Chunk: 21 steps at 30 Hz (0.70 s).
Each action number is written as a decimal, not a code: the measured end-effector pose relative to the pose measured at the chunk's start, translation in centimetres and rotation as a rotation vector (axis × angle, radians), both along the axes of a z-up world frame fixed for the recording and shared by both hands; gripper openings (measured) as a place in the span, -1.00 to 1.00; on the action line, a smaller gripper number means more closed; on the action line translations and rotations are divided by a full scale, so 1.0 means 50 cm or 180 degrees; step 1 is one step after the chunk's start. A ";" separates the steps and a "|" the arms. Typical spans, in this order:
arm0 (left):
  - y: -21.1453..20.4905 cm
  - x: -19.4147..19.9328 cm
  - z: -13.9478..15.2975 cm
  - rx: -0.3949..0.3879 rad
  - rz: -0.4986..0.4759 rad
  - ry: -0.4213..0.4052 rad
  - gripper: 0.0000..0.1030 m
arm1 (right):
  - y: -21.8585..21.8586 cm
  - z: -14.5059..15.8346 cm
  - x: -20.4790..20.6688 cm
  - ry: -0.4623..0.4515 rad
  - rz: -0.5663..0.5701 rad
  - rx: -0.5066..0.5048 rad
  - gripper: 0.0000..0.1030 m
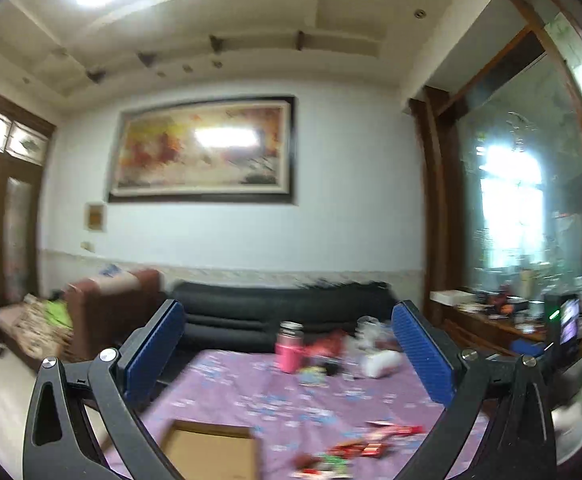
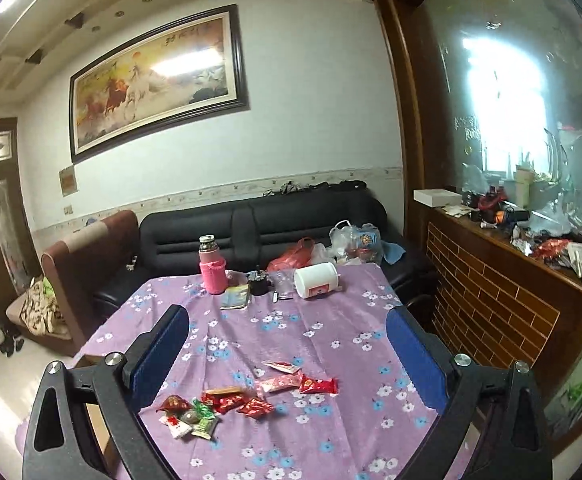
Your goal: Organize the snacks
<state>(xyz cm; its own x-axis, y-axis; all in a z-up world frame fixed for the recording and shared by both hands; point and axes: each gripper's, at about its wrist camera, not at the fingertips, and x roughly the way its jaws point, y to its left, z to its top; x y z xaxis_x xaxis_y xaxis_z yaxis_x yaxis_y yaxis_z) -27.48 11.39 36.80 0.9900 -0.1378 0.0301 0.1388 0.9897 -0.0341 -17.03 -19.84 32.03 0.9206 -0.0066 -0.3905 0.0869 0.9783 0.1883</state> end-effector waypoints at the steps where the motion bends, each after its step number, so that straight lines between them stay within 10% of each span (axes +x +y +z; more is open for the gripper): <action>1: -0.024 0.012 0.009 -0.0007 -0.0101 0.0055 1.00 | -0.013 -0.002 0.001 0.0004 0.0031 0.0010 0.95; 10: -0.220 0.174 0.062 -0.0033 -0.0889 0.0681 1.00 | -0.115 -0.027 0.057 0.0206 0.0183 0.0057 0.95; 21: -0.106 0.218 0.028 -0.0158 -0.0823 0.0936 1.00 | -0.032 -0.023 0.097 0.0343 0.0307 -0.0121 0.95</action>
<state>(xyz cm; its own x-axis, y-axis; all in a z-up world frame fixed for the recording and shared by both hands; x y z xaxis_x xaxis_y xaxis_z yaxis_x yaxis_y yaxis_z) -16.57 6.10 38.21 0.8902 -0.3892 -0.2368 0.3605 0.9196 -0.1565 -12.20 -21.42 30.88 0.8703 0.0633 -0.4884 0.0098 0.9893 0.1456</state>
